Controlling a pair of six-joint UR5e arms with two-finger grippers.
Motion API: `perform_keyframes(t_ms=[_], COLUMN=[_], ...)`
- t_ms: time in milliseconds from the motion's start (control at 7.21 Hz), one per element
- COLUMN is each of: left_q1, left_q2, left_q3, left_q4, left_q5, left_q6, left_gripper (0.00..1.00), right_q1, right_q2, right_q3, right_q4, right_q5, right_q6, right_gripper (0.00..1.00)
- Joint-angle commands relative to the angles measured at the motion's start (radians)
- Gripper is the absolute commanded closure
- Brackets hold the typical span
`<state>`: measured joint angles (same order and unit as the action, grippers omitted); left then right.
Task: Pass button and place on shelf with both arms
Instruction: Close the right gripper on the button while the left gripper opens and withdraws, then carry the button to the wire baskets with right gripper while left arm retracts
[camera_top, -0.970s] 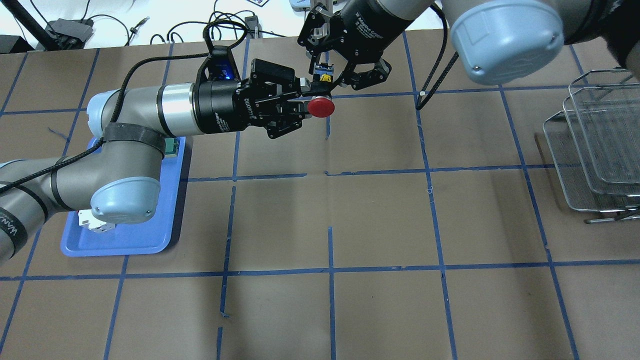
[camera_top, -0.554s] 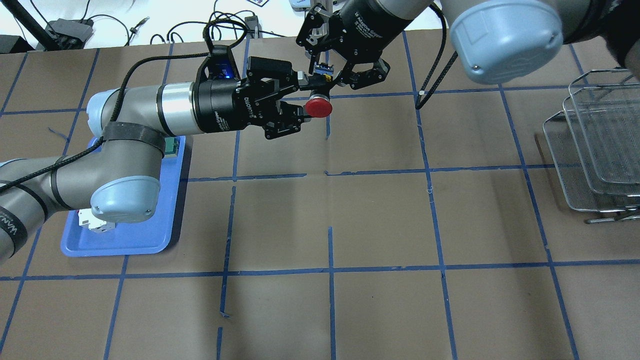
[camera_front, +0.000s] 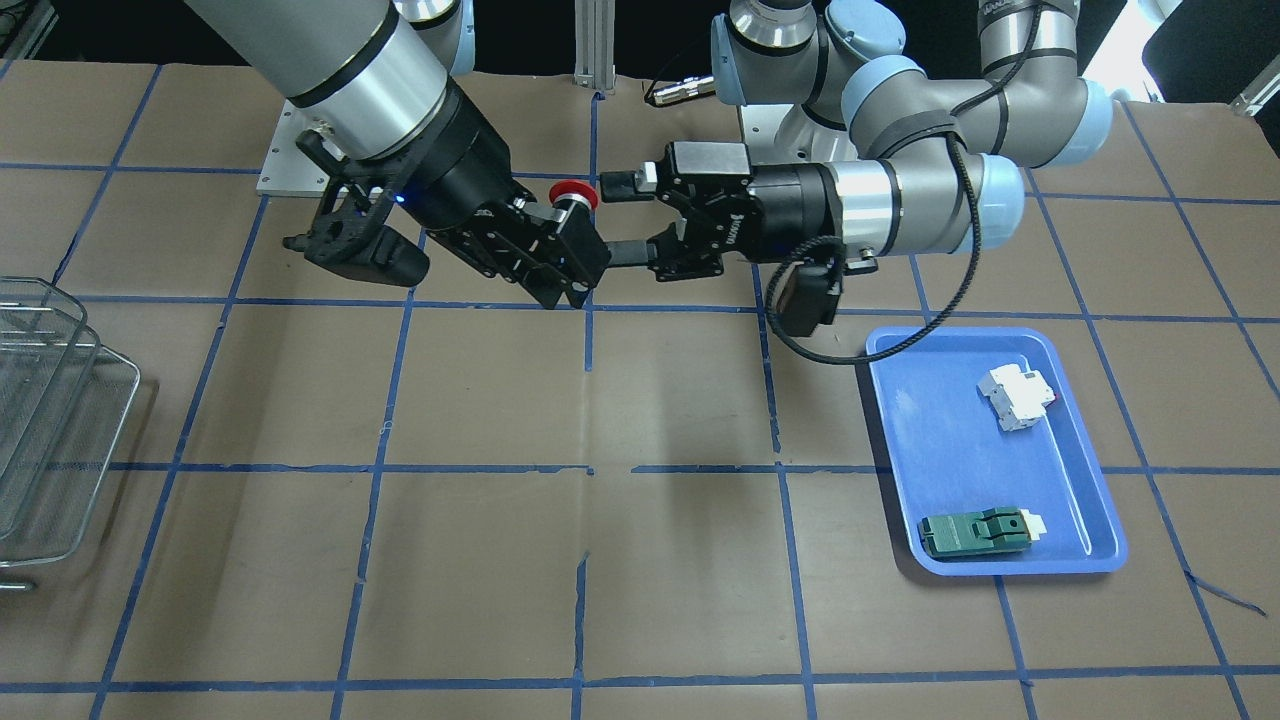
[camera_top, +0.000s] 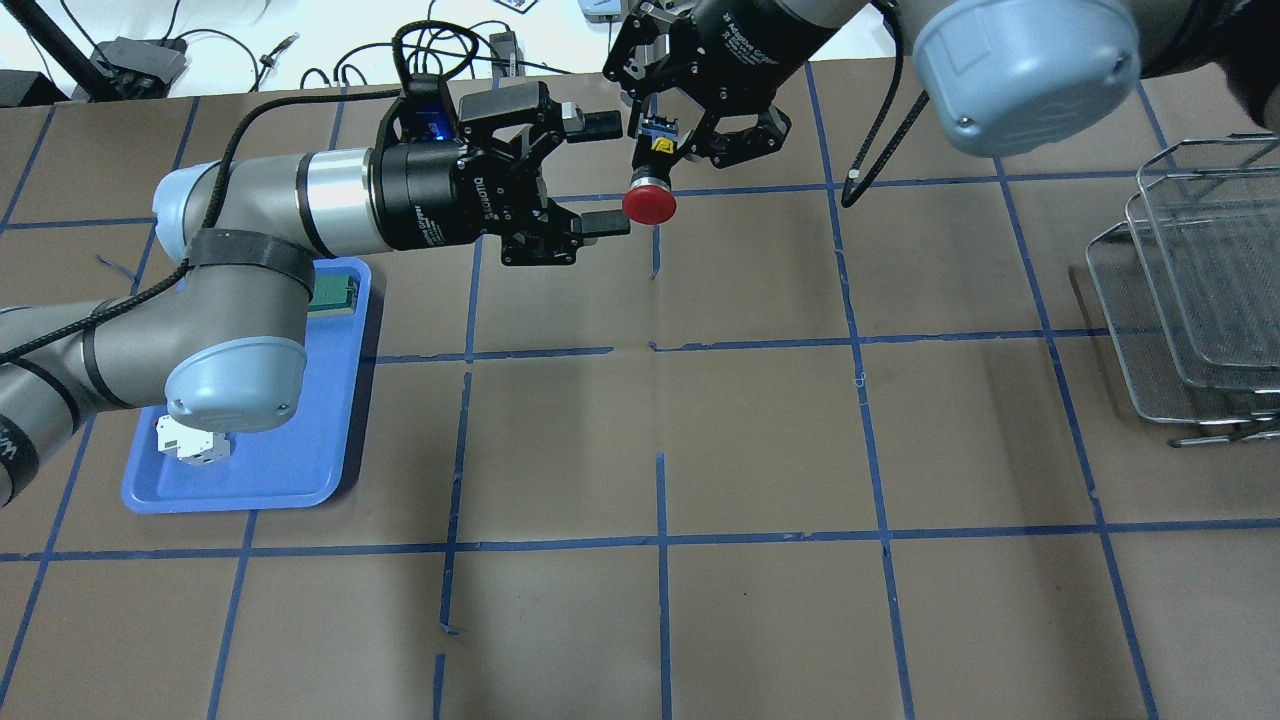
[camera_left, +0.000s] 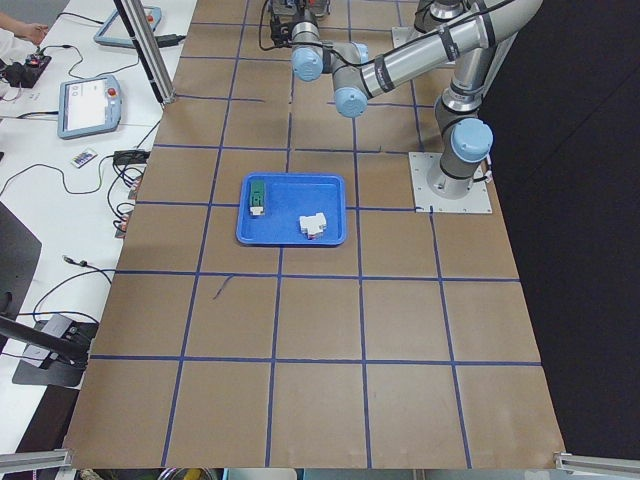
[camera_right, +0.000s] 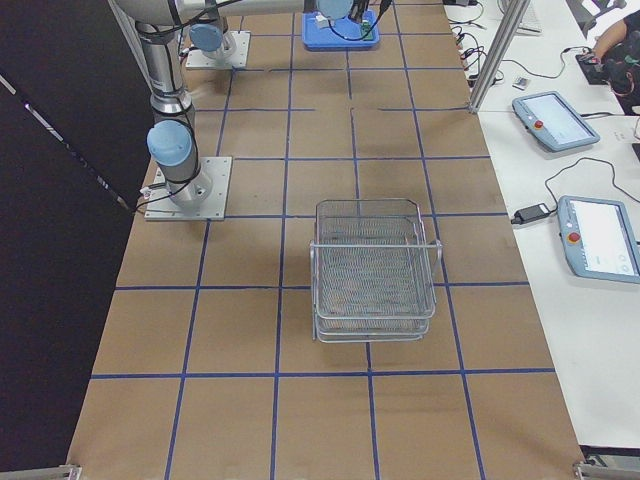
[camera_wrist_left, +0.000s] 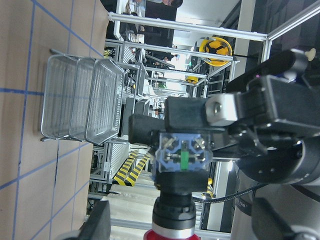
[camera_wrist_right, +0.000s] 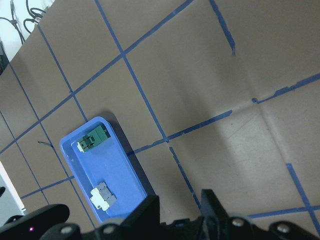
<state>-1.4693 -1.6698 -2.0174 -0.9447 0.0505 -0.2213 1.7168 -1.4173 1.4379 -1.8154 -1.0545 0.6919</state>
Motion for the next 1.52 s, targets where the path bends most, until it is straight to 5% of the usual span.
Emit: perform_keyframes(t_ms=[0,416,832,970,1248,1386], left_q1=[0.101,0.119,0.072,0.014,-0.157,-0.186], left_q2=[0.015,0.008,0.012,0.016,0.022,0.030], left_q3=[-0.006,0.002,0.072,0.150,0.369,0.472], left_q4=[-0.009,-0.013,-0.041,-0.107,-0.347,-0.503], left_q5=[0.080,0.418,0.928,1.045,1.449,1.542], left_q6=[-0.004,0.005,0.020,0.022,0.078,0.101], left_gripper=[0.00,0.00,0.00,0.00,0.00,0.00], right_q1=[-0.102,-0.369,-0.613,-0.649,-0.783,-0.798], right_q2=[-0.023,-0.095,-0.010,0.067,0.161,0.196], right_q3=[-0.013,0.001,0.021,0.025,0.030,0.033], right_q4=[0.001,0.140,0.139,0.089,0.033,0.015], right_q5=[-0.068,-0.261,-0.419,-0.497,-0.474,-0.464], right_q6=[-0.064,-0.585,-0.975,-1.134,-1.265,-1.307], right_gripper=[0.76,0.77,0.79,0.80,0.80,0.68])
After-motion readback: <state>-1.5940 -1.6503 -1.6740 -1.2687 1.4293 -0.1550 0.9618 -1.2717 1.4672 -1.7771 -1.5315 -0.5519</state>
